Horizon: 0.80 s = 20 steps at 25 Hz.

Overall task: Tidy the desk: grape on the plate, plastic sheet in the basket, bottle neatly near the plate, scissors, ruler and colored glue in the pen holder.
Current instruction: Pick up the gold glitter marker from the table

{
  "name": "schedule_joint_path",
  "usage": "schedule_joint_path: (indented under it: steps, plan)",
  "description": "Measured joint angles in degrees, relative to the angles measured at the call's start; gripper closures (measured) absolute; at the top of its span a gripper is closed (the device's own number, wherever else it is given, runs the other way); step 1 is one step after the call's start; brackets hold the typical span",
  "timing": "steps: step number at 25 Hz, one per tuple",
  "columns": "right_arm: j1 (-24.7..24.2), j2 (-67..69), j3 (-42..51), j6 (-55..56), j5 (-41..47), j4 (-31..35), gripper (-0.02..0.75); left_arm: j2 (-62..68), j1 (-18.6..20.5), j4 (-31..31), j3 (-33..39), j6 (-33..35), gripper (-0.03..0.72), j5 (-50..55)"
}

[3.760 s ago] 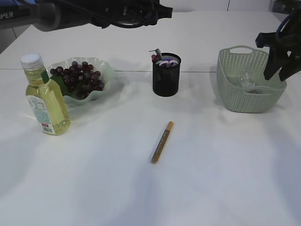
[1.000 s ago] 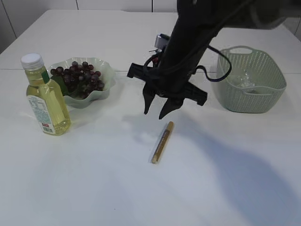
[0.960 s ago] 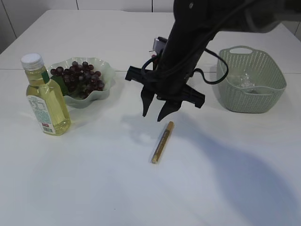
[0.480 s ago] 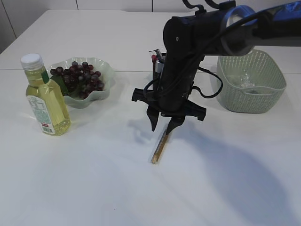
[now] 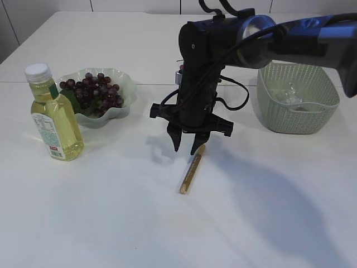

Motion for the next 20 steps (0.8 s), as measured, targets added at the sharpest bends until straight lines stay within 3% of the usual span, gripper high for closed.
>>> schedule_joint_path:
  steps: [6, 20]
  plan:
    - [0.0, 2.2, -2.2, 0.1, 5.7, -1.3, 0.444, 0.0, 0.0, 0.0, 1.6, 0.0, 0.272, 0.0]
    - [-0.7, 2.3, -2.3, 0.6, 6.2, -2.5, 0.444, 0.0, 0.0, 0.0, 1.7, -0.1, 0.272, 0.0]
